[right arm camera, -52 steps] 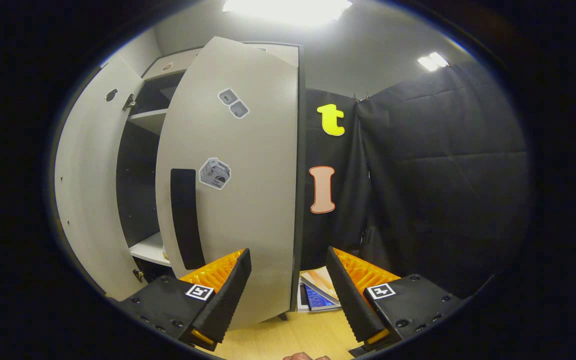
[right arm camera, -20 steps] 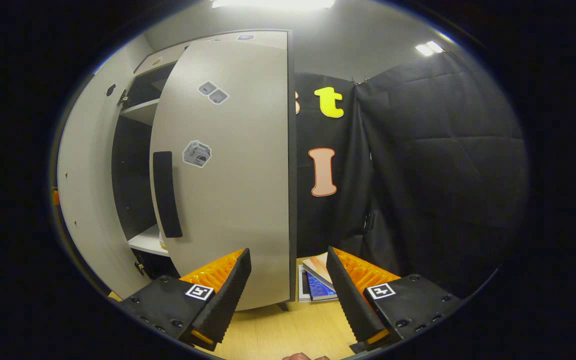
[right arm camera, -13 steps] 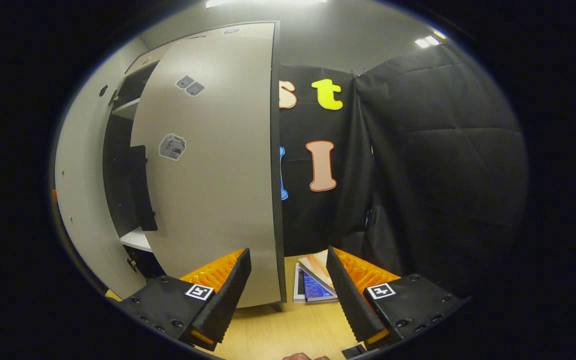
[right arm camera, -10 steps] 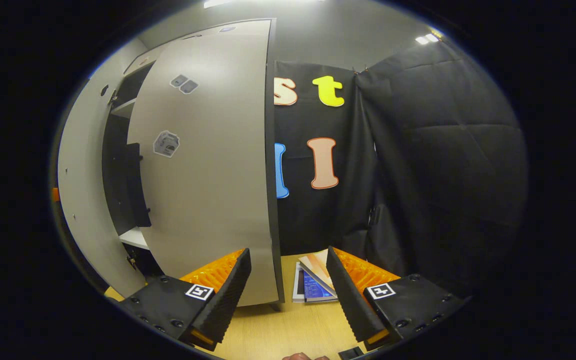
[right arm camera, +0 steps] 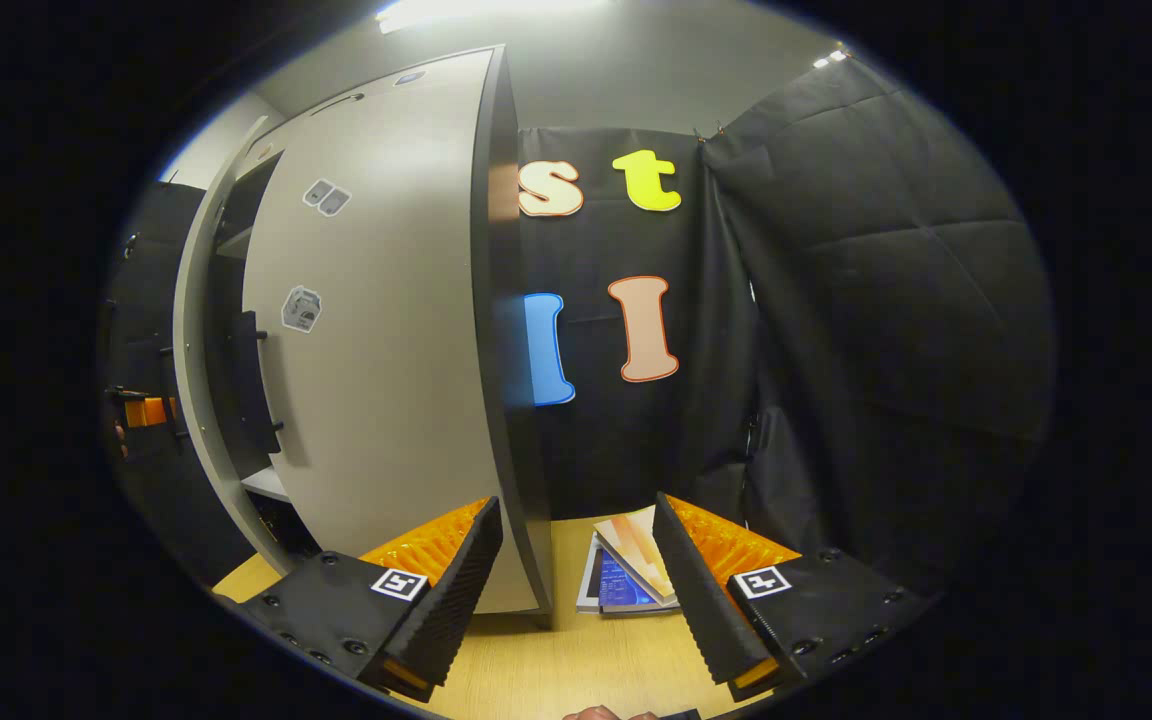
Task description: Grab one shoe with the right hand and put it into the shoe cabinet, grab the other shoe with the left hand and put it into the shoe cabinet; then close the right door with the right hand and the left door with the left hand.
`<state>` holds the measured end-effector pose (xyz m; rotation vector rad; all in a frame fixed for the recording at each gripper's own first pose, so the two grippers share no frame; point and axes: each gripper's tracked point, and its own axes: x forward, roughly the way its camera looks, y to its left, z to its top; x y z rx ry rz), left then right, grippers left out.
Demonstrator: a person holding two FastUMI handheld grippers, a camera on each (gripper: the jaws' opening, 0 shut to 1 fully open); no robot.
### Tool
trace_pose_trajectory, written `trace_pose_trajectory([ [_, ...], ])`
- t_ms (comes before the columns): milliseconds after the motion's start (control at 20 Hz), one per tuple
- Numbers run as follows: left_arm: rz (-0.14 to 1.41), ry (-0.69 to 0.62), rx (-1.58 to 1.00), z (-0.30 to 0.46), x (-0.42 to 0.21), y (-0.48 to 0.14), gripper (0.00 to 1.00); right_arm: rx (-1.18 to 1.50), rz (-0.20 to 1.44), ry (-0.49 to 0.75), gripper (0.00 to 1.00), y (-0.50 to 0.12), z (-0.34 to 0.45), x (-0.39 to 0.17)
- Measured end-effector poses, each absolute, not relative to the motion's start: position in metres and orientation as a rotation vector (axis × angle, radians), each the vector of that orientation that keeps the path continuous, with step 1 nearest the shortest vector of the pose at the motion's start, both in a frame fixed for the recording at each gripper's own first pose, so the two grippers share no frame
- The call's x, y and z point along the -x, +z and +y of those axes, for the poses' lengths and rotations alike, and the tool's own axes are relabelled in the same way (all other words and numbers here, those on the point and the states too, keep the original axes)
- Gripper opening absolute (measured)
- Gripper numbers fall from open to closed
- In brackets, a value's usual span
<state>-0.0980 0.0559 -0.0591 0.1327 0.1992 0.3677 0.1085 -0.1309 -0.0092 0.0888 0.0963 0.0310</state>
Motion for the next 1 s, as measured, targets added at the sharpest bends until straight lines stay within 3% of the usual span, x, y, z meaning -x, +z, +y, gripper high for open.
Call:
trace_pose_trajectory([
  [250, 0.173, 0.402, -0.022, 0.045, 0.117, -0.057, 0.94, -0.087, 0.13, 0.062, 0.92, -0.022, -0.156, -0.106],
  [450, 0.139, 0.387, 0.035, 0.037, 0.145, -0.052, 0.94, -0.086, 0.128, 0.084, 0.95, -0.015, -0.163, -0.099],
  [650, 0.102, 0.341, 0.02, 0.044, 0.167, -0.04, 0.94, -0.083, 0.108, 0.061, 0.92, -0.006, -0.154, -0.087],
  [700, 0.099, 0.326, 0.028, 0.046, 0.171, -0.038, 0.94, -0.081, 0.104, 0.052, 0.97, -0.003, -0.148, -0.083],
  [900, 0.066, 0.248, 0.029, 0.054, 0.2, -0.023, 0.94, -0.089, 0.121, 0.029, 0.97, 0.012, -0.118, -0.06],
  [1000, 0.052, 0.221, 0.008, 0.061, 0.218, -0.015, 0.95, -0.094, 0.106, 0.035, 0.92, 0.025, -0.1, -0.049],
])
